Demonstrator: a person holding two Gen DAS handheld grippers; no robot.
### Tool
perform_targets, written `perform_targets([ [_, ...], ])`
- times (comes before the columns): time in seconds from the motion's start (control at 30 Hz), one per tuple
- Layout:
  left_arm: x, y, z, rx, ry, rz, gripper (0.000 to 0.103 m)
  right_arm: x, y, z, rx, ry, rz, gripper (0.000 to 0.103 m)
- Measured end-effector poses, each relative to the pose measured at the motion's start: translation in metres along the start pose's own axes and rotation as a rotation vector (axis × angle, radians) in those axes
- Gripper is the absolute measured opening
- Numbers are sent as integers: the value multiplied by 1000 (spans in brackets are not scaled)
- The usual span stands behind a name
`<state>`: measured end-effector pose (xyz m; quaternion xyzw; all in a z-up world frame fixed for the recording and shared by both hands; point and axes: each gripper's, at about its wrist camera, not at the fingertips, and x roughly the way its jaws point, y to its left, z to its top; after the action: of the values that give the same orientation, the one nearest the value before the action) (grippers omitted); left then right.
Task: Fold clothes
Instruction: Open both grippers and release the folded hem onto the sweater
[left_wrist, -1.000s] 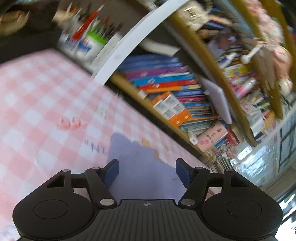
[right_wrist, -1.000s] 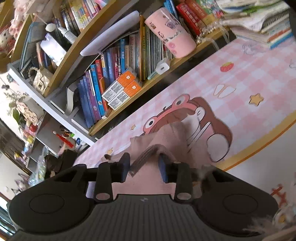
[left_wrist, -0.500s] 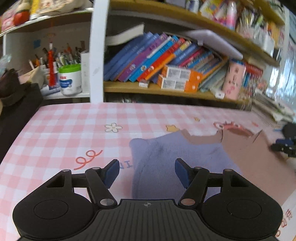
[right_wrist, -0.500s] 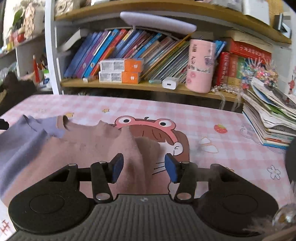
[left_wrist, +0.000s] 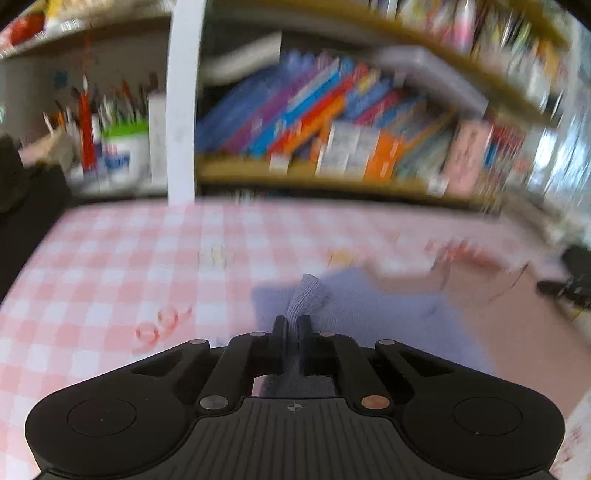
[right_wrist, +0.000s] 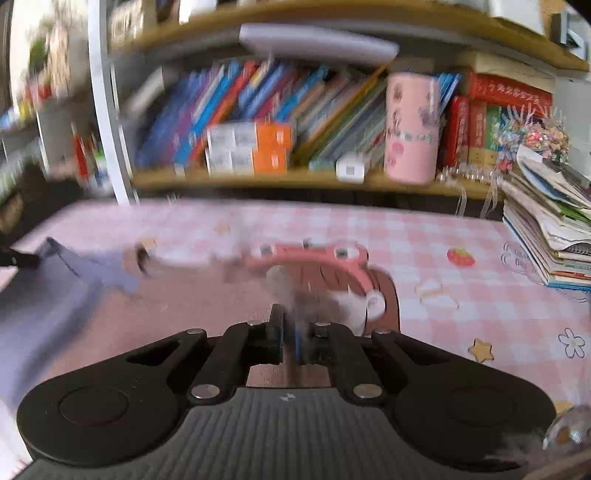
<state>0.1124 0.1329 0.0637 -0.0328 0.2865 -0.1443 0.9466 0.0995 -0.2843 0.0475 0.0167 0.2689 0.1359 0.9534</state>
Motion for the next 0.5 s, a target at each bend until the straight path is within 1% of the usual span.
perform_targets([
  [0.07, -20, -2, 11, 2, -74, -33, 4, -15, -6, 10, 46, -58, 34, 5],
  [0.1, -24, -3, 16, 0, -98, -40, 4, -19, -8, 14, 64, -77, 35, 5],
  [0.13, -23, -3, 20, -1, -106, -37, 5, -15, -9, 15, 68, -77, 21, 5],
  [0.2, -3, 1, 21, -9, -62, -8, 5, -9, -10, 18, 74, -77, -6, 5],
  [0.27, 24, 9, 12, -46, 16, 24, 5, 13, -13, 11, 82, -23, -40, 5],
  [0.3, 36, 14, 5, -66, 48, 36, 5, 24, -15, 6, 91, 10, -48, 5],
  [0.33, 44, 18, -3, -81, 68, 45, 5, 29, -17, 1, 103, 21, -48, 5],
  [0.37, 48, 22, -9, -97, 74, 45, 5, 35, -19, -5, 115, 32, -48, 5],
  [0.43, 47, 29, -15, -130, 52, 22, 7, 39, -23, -11, 134, 37, -39, 5],
  [0.47, 46, 33, -16, -147, 48, 13, 13, 39, -24, -11, 141, 39, -34, 6],
  [0.5, 46, 36, -16, -162, 51, 9, 14, 39, -25, -10, 144, 44, -35, 6],
])
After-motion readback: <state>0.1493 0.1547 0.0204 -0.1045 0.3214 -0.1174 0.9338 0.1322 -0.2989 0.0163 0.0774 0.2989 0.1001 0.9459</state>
